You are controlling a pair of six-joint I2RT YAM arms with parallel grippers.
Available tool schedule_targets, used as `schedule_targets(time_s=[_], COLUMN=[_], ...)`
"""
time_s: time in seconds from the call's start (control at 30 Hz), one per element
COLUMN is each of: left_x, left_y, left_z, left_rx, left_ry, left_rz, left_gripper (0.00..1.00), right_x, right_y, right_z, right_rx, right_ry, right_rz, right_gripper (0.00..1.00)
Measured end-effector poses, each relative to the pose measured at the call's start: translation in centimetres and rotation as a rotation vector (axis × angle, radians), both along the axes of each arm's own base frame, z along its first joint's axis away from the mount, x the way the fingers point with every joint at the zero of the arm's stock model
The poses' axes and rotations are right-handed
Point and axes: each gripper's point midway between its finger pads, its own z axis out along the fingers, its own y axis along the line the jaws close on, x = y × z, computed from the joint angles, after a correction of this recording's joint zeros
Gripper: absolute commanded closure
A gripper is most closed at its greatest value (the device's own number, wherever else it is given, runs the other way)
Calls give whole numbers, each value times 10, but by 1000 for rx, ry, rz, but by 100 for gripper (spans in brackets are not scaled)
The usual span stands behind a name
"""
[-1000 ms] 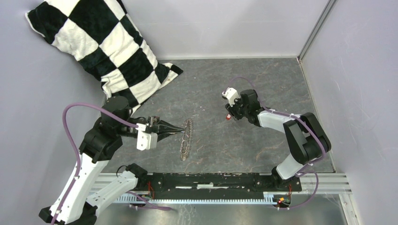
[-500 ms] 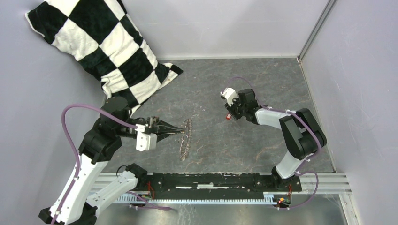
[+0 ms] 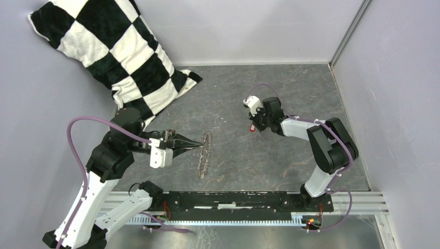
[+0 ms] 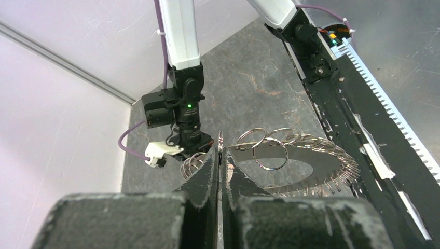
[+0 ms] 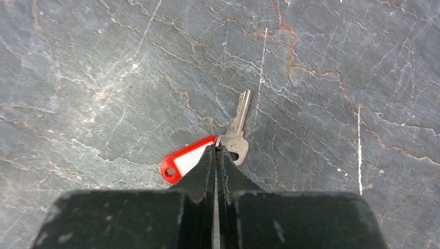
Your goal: Put the keys on the keyring
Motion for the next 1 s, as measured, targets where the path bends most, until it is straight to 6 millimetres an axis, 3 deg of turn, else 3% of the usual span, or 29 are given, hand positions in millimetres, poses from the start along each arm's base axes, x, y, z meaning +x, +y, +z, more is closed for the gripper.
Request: schedule_targets(time_s=[0.17, 0.23, 0.37, 0.47, 0.67, 0.83, 1.0], left_x=[-1, -2, -3, -2, 3, 8, 11], left_y=[1, 1, 1, 1, 0, -3, -1], left_z=[-4, -5, -6, -7, -16, -18, -28], left_rx=[13, 16, 19, 20, 34, 40, 74], left_ry=[22, 28, 33, 25, -4, -43, -123], left_rz=[1, 1, -3, -2, -6, -16, -38], left_gripper=[98, 98, 98, 98, 98, 98, 98], right_x=[-4, -7, -21, -47, -116, -158, -188], right_y=[11, 21, 43, 55, 74, 89, 105], right_z=[21, 46, 118, 163, 224, 248, 266], right_rx=[79, 151, 332, 453, 629, 717, 777], right_ry=[-4, -30, -127, -186, -196, -134, -51], right_rz=[15, 42, 138, 222, 423, 560, 651], right_gripper=[99, 99, 99, 99, 99, 99, 99])
